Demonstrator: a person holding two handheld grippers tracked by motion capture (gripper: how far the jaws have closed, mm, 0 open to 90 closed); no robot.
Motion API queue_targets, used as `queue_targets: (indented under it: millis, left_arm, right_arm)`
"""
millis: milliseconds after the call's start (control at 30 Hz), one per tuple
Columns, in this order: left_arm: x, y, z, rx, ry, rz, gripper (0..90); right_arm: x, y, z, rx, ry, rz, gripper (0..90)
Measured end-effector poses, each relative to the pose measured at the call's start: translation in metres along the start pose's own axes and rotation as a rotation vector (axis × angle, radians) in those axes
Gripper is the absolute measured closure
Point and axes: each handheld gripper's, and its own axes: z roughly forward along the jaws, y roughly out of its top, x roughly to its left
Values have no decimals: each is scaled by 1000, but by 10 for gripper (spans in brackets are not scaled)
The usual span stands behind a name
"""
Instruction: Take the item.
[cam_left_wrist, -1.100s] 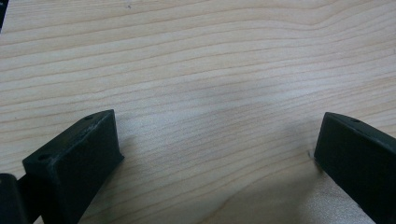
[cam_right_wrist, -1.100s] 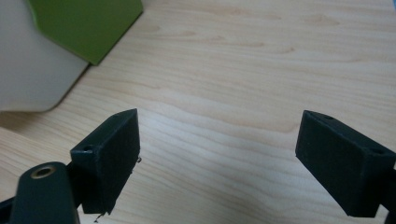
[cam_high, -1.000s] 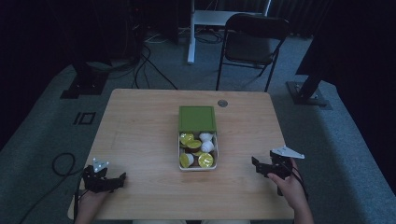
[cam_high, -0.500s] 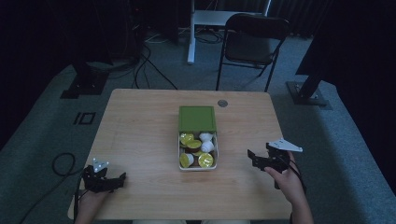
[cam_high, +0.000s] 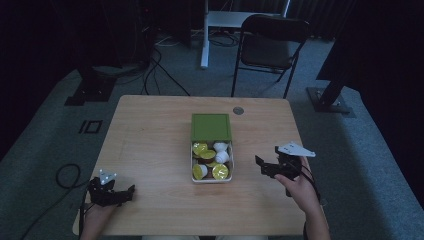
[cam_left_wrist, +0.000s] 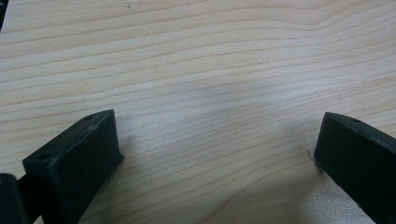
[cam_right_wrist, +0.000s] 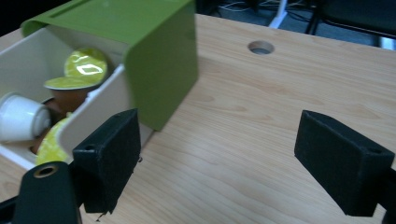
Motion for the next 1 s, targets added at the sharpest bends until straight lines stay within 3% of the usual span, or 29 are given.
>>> queue_targets:
  millis: [467, 1000]
  left_arm:
    - [0, 0, 0, 0, 0, 0, 3]
    - [0, 0, 0, -1, 0, -1, 3]
  right_arm:
    - [29, 16, 14, -26, 89, -3, 146]
    - [59, 30, 27, -39, 145, -41, 159]
